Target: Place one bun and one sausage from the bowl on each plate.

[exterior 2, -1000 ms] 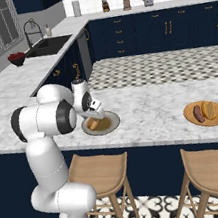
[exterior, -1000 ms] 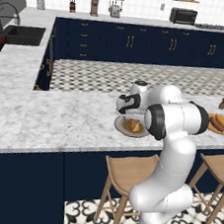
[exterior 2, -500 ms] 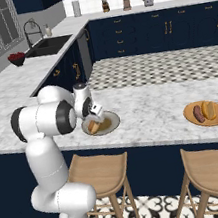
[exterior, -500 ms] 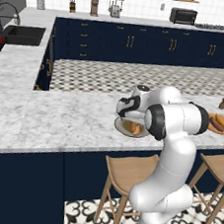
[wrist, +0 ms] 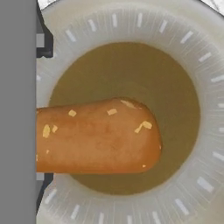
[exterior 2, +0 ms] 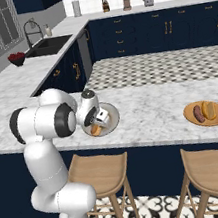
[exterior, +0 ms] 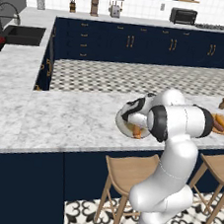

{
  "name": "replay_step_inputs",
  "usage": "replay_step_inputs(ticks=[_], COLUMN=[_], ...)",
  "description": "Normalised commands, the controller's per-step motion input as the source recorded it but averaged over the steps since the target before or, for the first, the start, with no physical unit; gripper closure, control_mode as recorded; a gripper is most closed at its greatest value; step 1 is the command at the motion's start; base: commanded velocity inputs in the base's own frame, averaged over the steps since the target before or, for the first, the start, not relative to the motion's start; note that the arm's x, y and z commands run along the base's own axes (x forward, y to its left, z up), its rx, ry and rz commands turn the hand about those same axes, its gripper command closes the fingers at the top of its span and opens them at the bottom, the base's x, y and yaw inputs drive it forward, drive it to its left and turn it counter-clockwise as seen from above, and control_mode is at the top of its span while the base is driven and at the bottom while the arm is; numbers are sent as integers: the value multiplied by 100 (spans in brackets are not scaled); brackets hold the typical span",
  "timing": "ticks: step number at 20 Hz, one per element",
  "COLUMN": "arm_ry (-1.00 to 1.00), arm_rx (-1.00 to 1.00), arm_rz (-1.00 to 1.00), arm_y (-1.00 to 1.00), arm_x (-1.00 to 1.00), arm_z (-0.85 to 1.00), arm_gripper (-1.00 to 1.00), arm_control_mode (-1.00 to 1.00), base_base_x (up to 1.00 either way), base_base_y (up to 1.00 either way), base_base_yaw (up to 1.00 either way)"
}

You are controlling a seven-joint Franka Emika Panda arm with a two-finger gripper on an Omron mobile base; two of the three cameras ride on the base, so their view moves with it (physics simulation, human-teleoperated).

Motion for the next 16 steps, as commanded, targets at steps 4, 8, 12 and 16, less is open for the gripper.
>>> replay_step_inputs(ticks=[4, 8, 12, 16], arm_ry=[0, 1, 6, 5], arm_rx=[0, 0, -2, -4], arm_rz=[0, 0, 0, 0], arm_y=[-1, -19, -2, -1], arm_x=[0, 6, 15, 10], arm_z=[3, 4, 34, 48], arm_gripper=[-100, -100, -100, -100], arm_control_mode=[-100, -100, -100, -100], base_base_x=[0, 0, 0, 0], base_base_y=[0, 0, 0, 0], base_base_yaw=[0, 0, 0, 0])
